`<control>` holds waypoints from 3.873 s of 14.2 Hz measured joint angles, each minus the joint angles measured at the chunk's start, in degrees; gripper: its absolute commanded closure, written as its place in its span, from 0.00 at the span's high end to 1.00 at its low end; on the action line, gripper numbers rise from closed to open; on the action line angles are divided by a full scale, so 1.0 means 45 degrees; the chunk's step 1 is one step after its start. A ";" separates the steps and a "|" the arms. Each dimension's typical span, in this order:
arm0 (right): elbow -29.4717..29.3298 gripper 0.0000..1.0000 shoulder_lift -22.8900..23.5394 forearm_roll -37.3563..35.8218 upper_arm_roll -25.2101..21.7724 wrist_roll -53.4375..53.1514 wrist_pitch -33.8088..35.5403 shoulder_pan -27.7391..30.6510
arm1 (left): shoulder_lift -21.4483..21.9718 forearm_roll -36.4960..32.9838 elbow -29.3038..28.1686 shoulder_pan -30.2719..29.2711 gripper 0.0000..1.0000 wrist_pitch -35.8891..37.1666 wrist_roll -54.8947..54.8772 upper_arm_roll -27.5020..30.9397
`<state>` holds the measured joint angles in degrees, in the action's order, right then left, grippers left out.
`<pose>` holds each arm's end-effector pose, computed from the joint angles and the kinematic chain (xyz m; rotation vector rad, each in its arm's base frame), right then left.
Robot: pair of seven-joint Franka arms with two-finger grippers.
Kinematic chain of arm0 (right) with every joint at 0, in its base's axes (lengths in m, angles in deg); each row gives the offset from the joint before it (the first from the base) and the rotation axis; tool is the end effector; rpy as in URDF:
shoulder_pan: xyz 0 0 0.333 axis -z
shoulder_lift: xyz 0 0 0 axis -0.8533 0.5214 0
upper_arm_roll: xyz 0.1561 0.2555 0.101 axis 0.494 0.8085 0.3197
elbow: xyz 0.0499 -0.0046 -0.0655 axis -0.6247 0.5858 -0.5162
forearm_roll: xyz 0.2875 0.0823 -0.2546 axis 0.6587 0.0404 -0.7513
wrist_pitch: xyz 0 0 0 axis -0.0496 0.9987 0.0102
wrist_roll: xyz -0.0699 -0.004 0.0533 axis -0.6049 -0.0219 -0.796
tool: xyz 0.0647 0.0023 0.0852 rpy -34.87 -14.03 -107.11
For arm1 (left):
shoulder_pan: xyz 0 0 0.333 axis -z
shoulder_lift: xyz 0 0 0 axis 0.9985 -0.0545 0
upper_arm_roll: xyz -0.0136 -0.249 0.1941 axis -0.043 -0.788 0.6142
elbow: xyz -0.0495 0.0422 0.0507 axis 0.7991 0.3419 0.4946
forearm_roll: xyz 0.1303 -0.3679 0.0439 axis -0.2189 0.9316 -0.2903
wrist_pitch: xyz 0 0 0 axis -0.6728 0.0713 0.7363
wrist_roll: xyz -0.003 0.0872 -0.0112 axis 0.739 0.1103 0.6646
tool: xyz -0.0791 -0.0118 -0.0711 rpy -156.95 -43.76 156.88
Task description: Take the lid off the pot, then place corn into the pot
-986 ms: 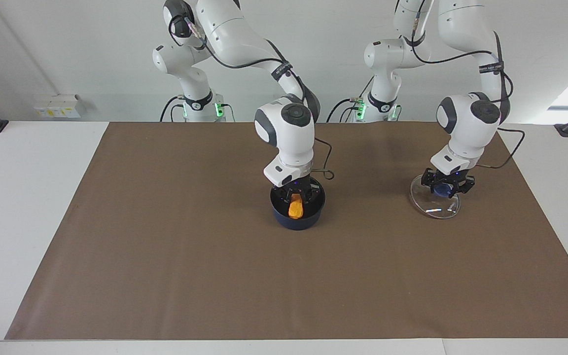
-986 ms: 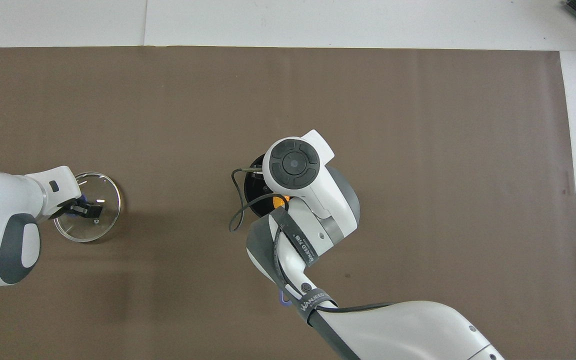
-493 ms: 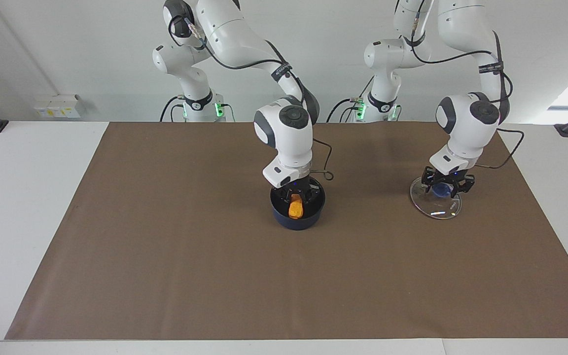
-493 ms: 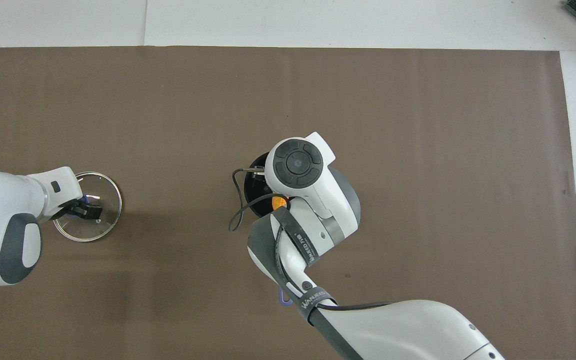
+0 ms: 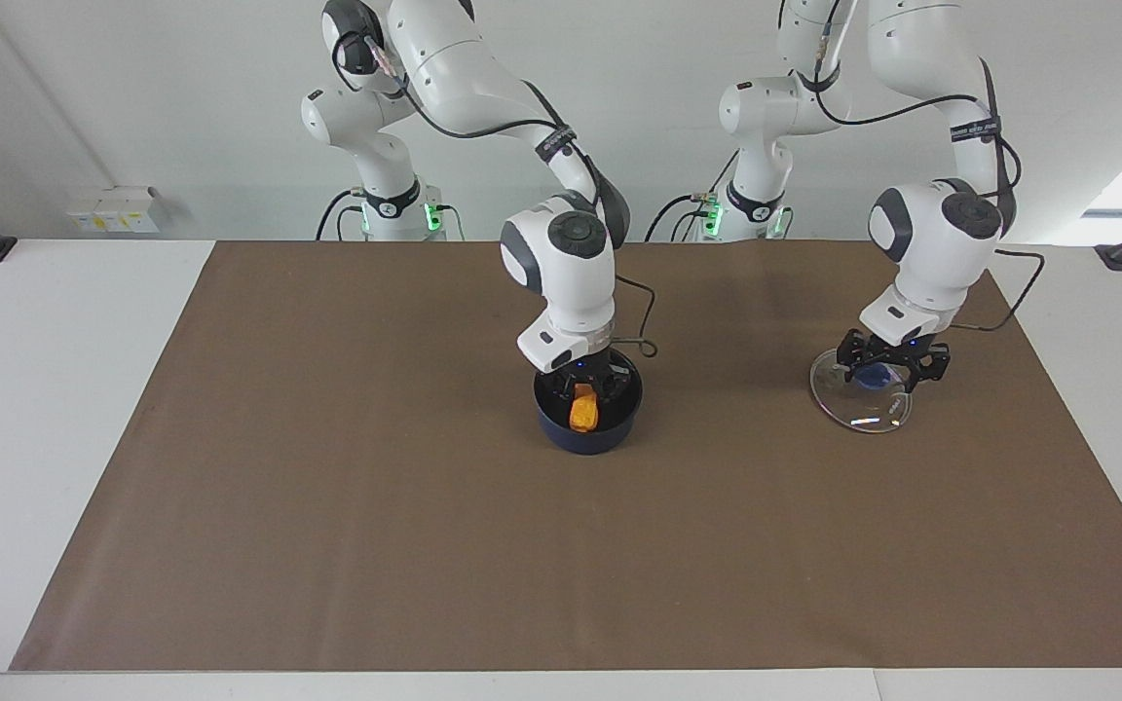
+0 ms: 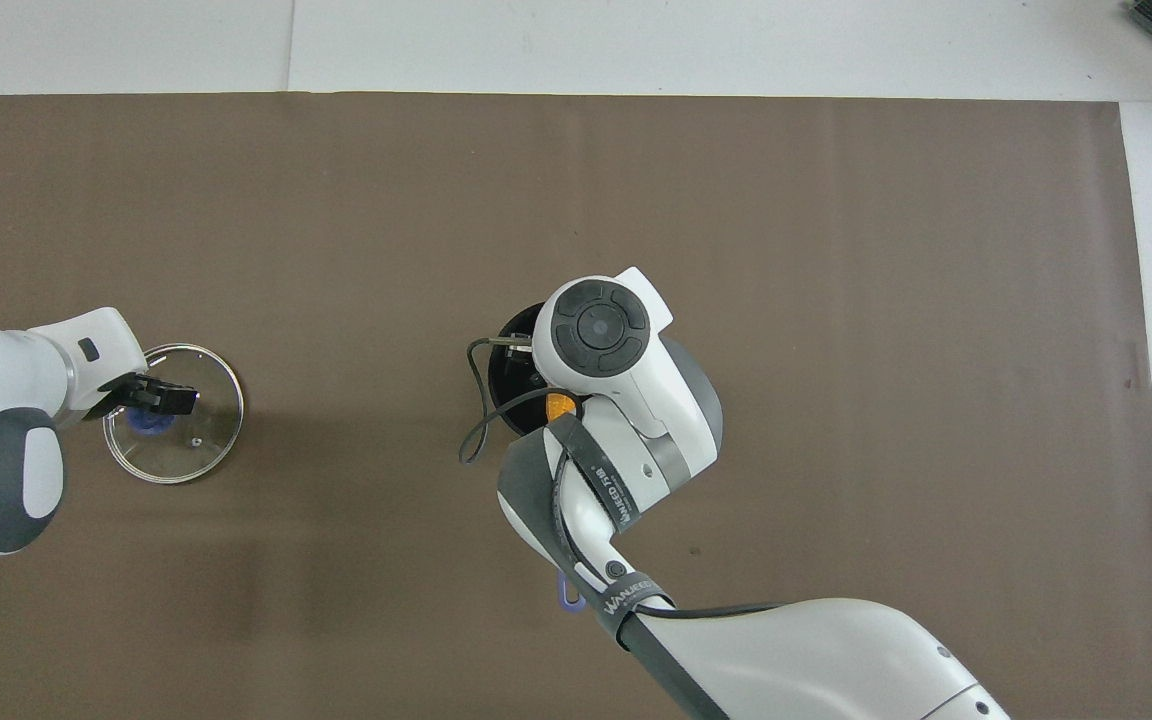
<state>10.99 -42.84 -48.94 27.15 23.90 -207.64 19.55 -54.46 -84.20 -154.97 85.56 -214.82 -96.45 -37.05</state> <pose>0.5722 0.3863 0.3378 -3.0586 0.2541 -0.1391 0.5369 0.0289 0.3560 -3.0392 0.4769 -0.1888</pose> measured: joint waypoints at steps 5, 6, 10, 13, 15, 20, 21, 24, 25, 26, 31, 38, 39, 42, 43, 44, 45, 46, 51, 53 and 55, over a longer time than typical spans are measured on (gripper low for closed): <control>0.0023 0.56 -0.0002 0.0002 -0.0001 0.0000 -0.0027 0.0074 | -0.0047 0.0044 0.1869 0.0241 1.00 0.2310 0.2376 -0.0192; 0.0021 0.59 -0.0006 0.0002 -0.0001 0.0000 -0.0028 0.0078 | -0.0047 0.0045 0.2361 0.0298 1.00 0.3006 0.2844 -0.0243; -0.0118 0.86 -0.0066 -0.0001 0.0001 -0.0136 -0.0027 0.0016 | -0.0029 0.0331 0.4176 0.0390 1.00 0.5458 0.3422 -0.0265; -0.0226 0.89 -0.0305 -0.0011 0.0001 -0.0500 0.0124 -0.0064 | 0.0144 0.0491 0.4888 0.0389 1.00 0.6609 0.3444 -0.0212; -0.0272 1.00 -0.0786 -0.0017 -0.0076 -0.0501 0.0565 -0.0019 | 0.0474 0.0507 0.5027 0.0390 1.00 0.7033 0.3455 -0.0220; -0.0307 1.00 -0.2495 -0.0062 -0.0463 0.0362 0.2046 0.0760 | 0.1152 0.0524 0.6234 0.0391 1.00 0.8792 0.3456 -0.0291; -0.0305 1.00 -0.2815 -0.0062 -0.0478 0.0746 0.2376 0.1069 | 0.1156 0.0525 0.6716 0.0391 1.00 0.9276 0.3456 -0.0294; -0.0294 1.00 -0.3447 -0.0163 -0.0491 0.1648 0.2773 0.1859 | 0.1147 0.0526 0.7756 0.0391 1.00 1.0430 0.3456 -0.0300; -0.0293 1.00 -0.3565 -0.0262 -0.0490 0.1755 0.2789 0.2045 | 0.1134 0.0526 0.7862 0.0391 1.00 1.0556 0.3456 -0.0300; -0.0294 1.00 -0.3680 -0.0366 -0.0493 0.1794 0.2813 0.2199 | 0.1121 0.0526 0.7907 0.0391 1.00 1.0636 0.3456 -0.0300; -0.0321 1.00 -0.4869 -0.0571 -0.0497 0.3021 0.3822 0.3194 | 0.1125 0.0531 0.8020 0.0391 1.00 1.0822 0.3725 -0.0312; -0.0317 1.00 -0.6960 -0.0585 -0.0515 0.5951 0.7005 0.4884 | 0.1167 0.0526 0.8264 0.0577 1.00 1.1426 0.4041 -0.0465; -0.0314 1.00 -0.7125 -0.0585 -0.0506 0.6464 0.7328 0.5287 | 0.1167 0.0525 0.8360 0.0579 1.00 1.1541 0.4041 -0.0489; -0.0308 1.00 -0.7394 -0.0578 -0.0225 0.7888 0.7973 0.6804 | 0.1170 0.0531 0.8430 0.0582 1.00 1.1623 0.4041 -0.0532; -0.0305 1.00 -0.7401 -0.0569 0.0051 0.8177 0.8064 0.7389 | 0.1170 0.0531 0.8431 0.0582 1.00 1.1624 0.4041 -0.0534; -0.0292 1.00 -0.7400 -0.0561 0.0302 0.8362 0.8090 0.7873 | 0.1170 0.0531 0.8433 0.0580 1.00 1.1624 0.4049 -0.0525; -0.0288 1.00 -0.7399 -0.0560 0.0427 0.8428 0.8090 0.8120 | 0.1170 0.0531 0.8433 0.0576 1.00 1.1625 0.4061 -0.0506; -0.0306 1.00 -0.7397 -0.0560 0.0464 0.8436 0.8091 0.8201 | 0.1170 0.0531 0.8433 0.0571 1.00 1.1625 0.4071 -0.0472; -0.0476 1.00 -0.7396 -0.0559 0.0546 0.8436 0.8331 0.8220 | 0.1171 0.0531 0.8434 0.0554 1.00 1.1625 0.4084 -0.0309; -0.0474 1.00 -0.7395 -0.0559 0.0551 0.8436 0.8338 0.8220 | 0.1171 0.0531 0.8434 0.0554 1.00 1.1625 0.4084 -0.0318; -0.0469 1.00 -0.7393 -0.0559 0.0554 0.8436 0.8352 0.8220 | 0.1171 0.0531 0.8434 0.0554 1.00 1.1625 0.4088 -0.0318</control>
<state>8.88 -76.11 -51.46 29.64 61.87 -170.06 56.55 -49.19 -81.81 -117.02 88.05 -162.50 -78.06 -38.48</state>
